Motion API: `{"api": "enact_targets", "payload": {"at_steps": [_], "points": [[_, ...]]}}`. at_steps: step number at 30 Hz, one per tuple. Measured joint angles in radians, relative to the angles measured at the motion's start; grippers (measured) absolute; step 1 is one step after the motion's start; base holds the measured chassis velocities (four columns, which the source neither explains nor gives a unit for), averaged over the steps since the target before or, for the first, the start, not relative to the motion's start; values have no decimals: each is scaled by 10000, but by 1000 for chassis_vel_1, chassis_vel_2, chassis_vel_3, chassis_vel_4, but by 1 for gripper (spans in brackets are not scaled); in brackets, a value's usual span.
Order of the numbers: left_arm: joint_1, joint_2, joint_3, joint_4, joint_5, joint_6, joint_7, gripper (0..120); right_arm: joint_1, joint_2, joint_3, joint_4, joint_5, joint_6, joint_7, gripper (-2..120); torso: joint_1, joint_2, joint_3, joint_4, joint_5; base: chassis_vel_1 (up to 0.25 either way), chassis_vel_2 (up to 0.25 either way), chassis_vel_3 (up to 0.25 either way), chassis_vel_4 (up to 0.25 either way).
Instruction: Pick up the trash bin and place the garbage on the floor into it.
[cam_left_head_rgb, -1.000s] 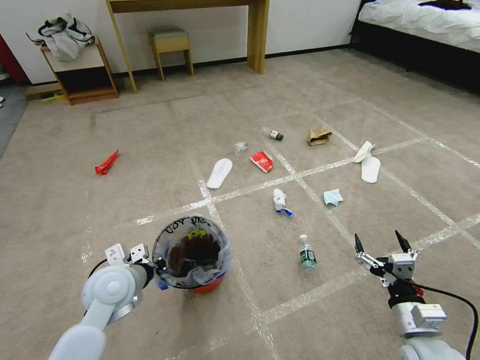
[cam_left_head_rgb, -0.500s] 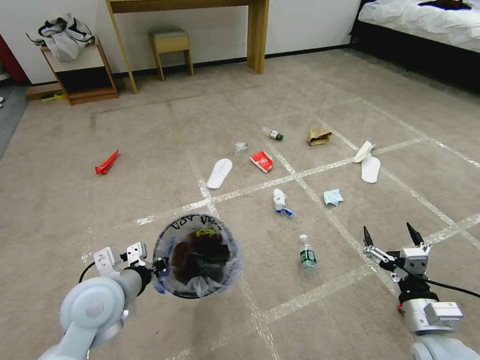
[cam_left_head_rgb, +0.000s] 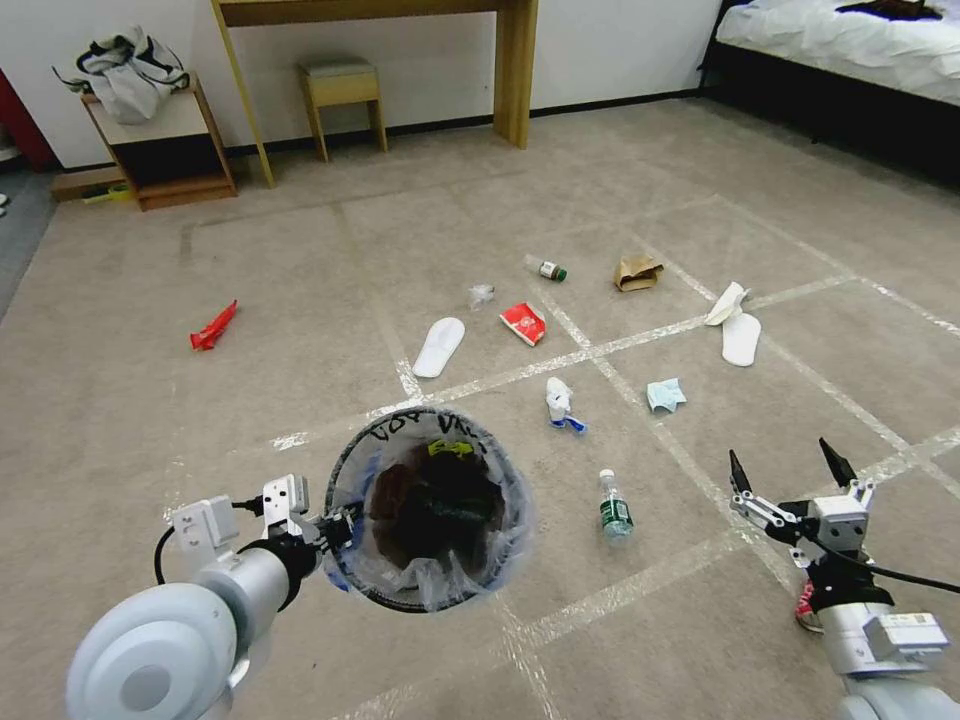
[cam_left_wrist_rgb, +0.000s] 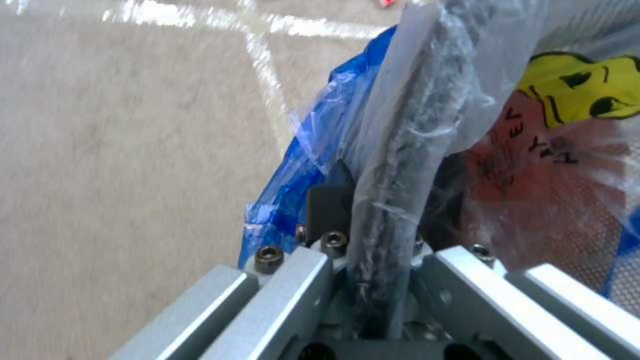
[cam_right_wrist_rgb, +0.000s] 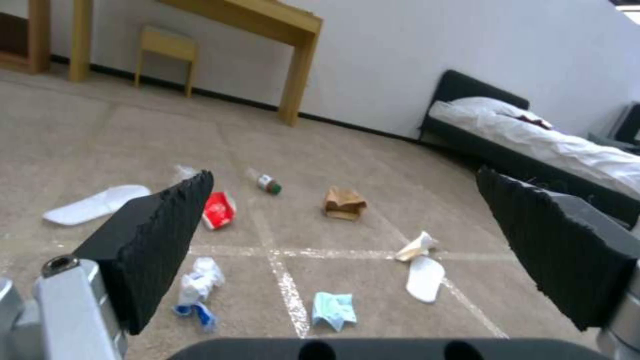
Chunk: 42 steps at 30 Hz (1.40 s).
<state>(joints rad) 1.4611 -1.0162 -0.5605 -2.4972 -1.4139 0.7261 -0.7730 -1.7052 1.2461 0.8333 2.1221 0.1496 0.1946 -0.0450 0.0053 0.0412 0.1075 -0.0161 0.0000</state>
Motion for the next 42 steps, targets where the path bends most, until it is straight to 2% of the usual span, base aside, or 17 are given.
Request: {"api": "enact_targets", "payload": {"at_steps": [2,3,8,9,10,13,14,17,19,21,22,25,27,32,35,41,42], "points": [[-4,67,-1,-1,117,-19,159,0,36,-53,-48,0,-5,-16,11,100,0,0,0,1,0,0,0,0,0],[-36,248,37,-2,446,-87,560,0,83,-144,-151,-33,-9,-38,24,100,0,0,0,0,-2,0,0,0,0],[-99,363,174,105,1016,-167,1130,0,212,-163,-426,-269,-19,29,-5,100,0,0,0,-3,1,0,0,0,0],[-111,350,223,200,1330,-191,1330,0,225,-205,-511,-298,20,43,-11,100,0,0,1,-3,1,0,0,0,0],[-89,278,279,379,1946,-252,1857,0,220,-475,-649,-297,197,40,-19,100,0,0,0,-3,-2,0,0,0,0],[-34,245,294,460,2304,-286,2139,0,243,-627,-711,-304,262,33,-24,100,1,0,1,-3,-3,0,0,0,0],[45,231,291,537,2734,-342,2430,0,299,-742,-786,-325,294,-6,-10,100,0,0,0,-1,-2,0,0,0,0],[103,269,279,685,3291,-426,2781,0,352,-823,-982,-322,319,-166,123,100,0,0,1,0,-1,0,0,0,0],[103,272,271,786,3536,-476,2945,0,360,-811,-1089,-327,289,-174,125,100,0,0,0,-2,-2,0,0,0,0],[101,217,157,1101,4397,-636,3358,0,392,-673,-1283,-447,84,-164,132,100,1,0,1,-2,1,0,0,0,0],[132,155,14,1281,5123,-751,3739,0,336,-526,-1395,-463,-79,-168,144,100,1,0,1,0,-1,0,0,0,0],[154,118,-29,1328,5360,-797,3880,0,308,-469,-1437,-463,-118,-173,148,100,0,0,1,-2,-1,0,0,0,0],[244,-163,-195,1450,6180,-924,4350,0,215,-211,-1446,-427,-307,-174,159,100,0,-1,1,-1,-1,0,0,0,0],[385,-259,-483,1493,6575,-950,4848,0,-9,5,-1164,-219,-445,-95,119,100,0,-1,0,-2,-1,0,0,0,0],[379,-244,-577,1499,6550,-950,4882,0,-67,38,-1061,-156,-451,-65,100,100,0,-2,1,-2,0,0,0,0,0],[309,-122,-809,1396,5952,-841,4727,0,-83,109,-850,-48,-388,-50,76,100,0,-2,1,-4,1,0,0,0,0],[325,-91,-822,1208,5476,-709,4516,0,-10,140,-853,-32,-350,-54,76,100,0,-2,1,-1,-2,0,0,0,0]]}}
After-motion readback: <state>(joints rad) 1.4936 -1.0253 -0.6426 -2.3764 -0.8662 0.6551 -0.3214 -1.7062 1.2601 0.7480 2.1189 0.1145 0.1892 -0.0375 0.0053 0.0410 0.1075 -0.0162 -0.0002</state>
